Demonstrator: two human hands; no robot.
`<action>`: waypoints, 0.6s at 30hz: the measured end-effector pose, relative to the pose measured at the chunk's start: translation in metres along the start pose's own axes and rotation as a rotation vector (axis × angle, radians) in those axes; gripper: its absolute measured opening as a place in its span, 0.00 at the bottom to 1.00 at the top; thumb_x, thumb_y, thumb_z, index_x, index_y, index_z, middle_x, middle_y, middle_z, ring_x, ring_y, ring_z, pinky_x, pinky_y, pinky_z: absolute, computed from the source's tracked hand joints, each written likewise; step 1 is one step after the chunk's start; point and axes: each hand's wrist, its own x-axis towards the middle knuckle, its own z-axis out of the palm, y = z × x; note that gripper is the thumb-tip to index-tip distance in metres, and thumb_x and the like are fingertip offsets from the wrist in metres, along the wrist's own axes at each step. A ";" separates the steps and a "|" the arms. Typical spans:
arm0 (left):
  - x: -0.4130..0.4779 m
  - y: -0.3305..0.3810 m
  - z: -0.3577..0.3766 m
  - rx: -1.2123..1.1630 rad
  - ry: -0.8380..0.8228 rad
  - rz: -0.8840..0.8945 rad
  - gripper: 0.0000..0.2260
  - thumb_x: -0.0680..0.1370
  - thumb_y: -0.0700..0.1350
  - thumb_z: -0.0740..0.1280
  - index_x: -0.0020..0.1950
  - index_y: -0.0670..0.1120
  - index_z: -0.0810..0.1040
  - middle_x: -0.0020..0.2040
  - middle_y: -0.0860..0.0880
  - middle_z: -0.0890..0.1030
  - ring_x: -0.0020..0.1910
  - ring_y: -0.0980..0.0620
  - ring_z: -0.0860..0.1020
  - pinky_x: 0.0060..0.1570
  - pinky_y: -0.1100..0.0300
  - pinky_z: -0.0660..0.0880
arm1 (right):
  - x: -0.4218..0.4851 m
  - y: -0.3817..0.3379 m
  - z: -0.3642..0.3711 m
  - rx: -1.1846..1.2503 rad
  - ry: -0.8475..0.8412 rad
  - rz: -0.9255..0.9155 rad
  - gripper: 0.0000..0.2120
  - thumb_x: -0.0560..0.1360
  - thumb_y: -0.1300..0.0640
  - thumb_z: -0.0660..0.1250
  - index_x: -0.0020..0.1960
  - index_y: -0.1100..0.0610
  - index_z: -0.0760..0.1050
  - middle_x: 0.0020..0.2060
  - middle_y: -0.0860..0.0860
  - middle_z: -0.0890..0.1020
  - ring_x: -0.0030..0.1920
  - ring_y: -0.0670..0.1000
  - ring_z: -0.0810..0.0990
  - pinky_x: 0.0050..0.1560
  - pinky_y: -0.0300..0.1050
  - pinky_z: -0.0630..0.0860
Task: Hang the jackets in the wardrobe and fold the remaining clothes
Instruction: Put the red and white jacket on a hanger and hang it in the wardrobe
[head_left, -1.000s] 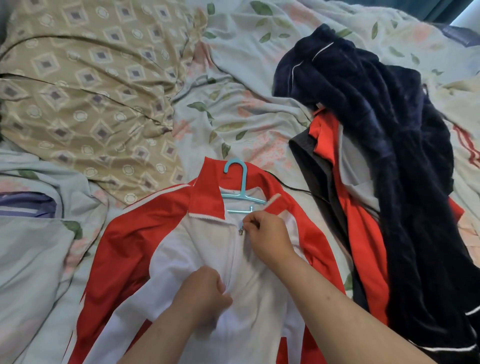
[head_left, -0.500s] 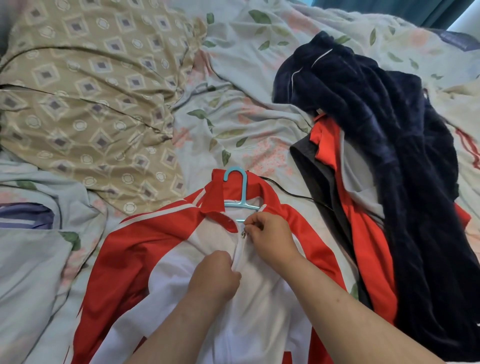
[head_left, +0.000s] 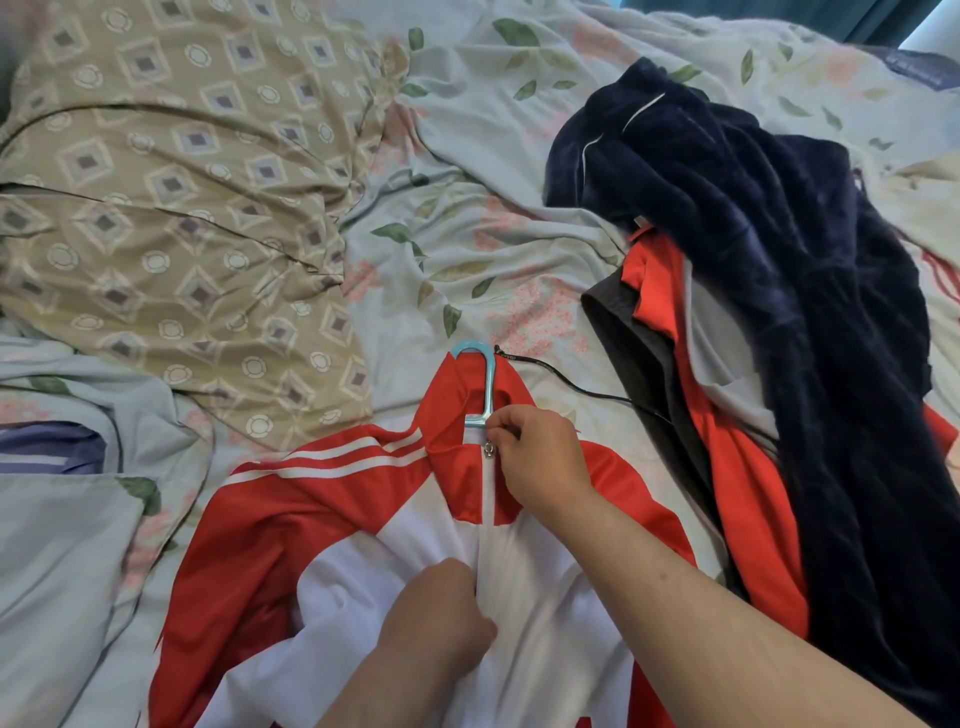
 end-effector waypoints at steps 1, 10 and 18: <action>-0.001 -0.001 0.000 0.000 -0.011 0.000 0.11 0.72 0.49 0.68 0.37 0.51 0.66 0.40 0.55 0.72 0.43 0.51 0.74 0.39 0.61 0.67 | -0.001 0.001 0.001 -0.009 -0.004 -0.010 0.08 0.77 0.62 0.66 0.44 0.53 0.82 0.34 0.36 0.76 0.37 0.33 0.74 0.38 0.22 0.67; 0.008 -0.011 -0.059 -0.076 0.292 0.017 0.15 0.75 0.61 0.68 0.40 0.50 0.76 0.37 0.54 0.77 0.44 0.52 0.79 0.40 0.58 0.70 | 0.003 0.020 -0.018 0.057 0.115 0.017 0.07 0.76 0.53 0.68 0.53 0.50 0.82 0.44 0.42 0.81 0.46 0.43 0.77 0.48 0.35 0.69; 0.050 -0.041 -0.111 0.040 0.595 0.161 0.14 0.76 0.44 0.70 0.61 0.43 0.78 0.55 0.43 0.80 0.57 0.40 0.76 0.58 0.47 0.71 | 0.004 0.056 -0.040 -0.243 -0.034 0.083 0.11 0.78 0.57 0.63 0.55 0.50 0.82 0.51 0.48 0.82 0.54 0.52 0.78 0.58 0.51 0.74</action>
